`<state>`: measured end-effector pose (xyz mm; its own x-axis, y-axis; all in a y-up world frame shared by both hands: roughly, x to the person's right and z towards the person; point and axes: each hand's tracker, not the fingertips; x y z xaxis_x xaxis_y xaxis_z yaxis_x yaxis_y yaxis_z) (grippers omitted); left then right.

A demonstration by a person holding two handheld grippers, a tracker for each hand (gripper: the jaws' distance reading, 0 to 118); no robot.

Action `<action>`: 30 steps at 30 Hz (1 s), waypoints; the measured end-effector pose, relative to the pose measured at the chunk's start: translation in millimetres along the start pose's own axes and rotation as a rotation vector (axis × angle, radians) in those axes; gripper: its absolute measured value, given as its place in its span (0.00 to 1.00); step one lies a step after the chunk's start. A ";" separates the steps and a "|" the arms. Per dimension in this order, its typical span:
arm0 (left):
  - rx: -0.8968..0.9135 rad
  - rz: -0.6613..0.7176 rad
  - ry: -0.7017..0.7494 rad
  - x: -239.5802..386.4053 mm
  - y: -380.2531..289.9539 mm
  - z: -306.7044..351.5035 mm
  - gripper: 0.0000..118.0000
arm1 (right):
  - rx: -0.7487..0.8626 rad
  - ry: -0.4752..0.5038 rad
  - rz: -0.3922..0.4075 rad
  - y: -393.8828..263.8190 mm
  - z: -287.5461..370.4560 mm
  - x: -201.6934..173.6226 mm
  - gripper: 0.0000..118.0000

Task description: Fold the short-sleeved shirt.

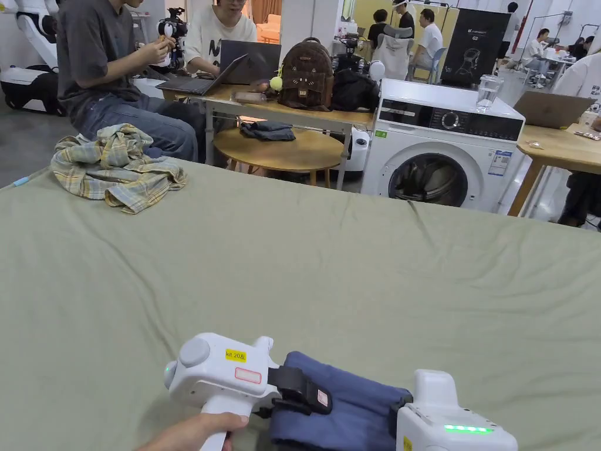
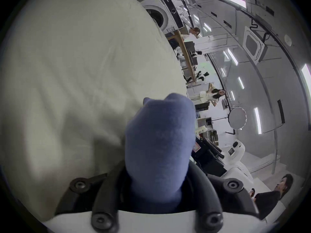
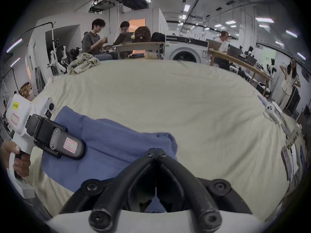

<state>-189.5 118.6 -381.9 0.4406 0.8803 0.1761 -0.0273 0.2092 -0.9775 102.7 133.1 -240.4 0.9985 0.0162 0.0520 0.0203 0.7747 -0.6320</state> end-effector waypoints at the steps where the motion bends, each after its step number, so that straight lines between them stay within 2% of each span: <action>1: 0.002 -0.012 0.006 3.9 1.3 7.6 0.17 | 0.010 -0.001 0.003 4.5 2.4 -2.6 0.00; 8: 0.106 -0.018 0.097 18.4 10.1 98.5 0.17 | 0.039 0.033 0.047 33.1 2.1 -43.6 0.00; 12: 0.152 -0.016 0.158 16.3 7.9 163.3 0.17 | 0.036 0.087 0.074 44.4 -5.0 -80.4 0.00; 14: 0.177 -0.014 0.204 13.8 3.1 197.5 0.17 | 0.037 0.112 0.112 49.3 -8.8 -104.7 0.00; 23: 0.259 0.056 0.337 -29.6 -18.5 342.1 0.17 | 0.037 0.255 0.195 59.2 -14.0 -195.0 0.00; 30: 0.271 0.125 0.476 -50.6 -24.7 412.9 0.17 | 0.041 0.305 0.219 60.9 -13.5 -229.7 0.00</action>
<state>-581.7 244.7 -318.7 0.7739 0.6292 -0.0727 -0.3074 0.2727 -0.9116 -124.8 168.1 -301.3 0.9484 0.0002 -0.3172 -0.1912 0.7982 -0.5713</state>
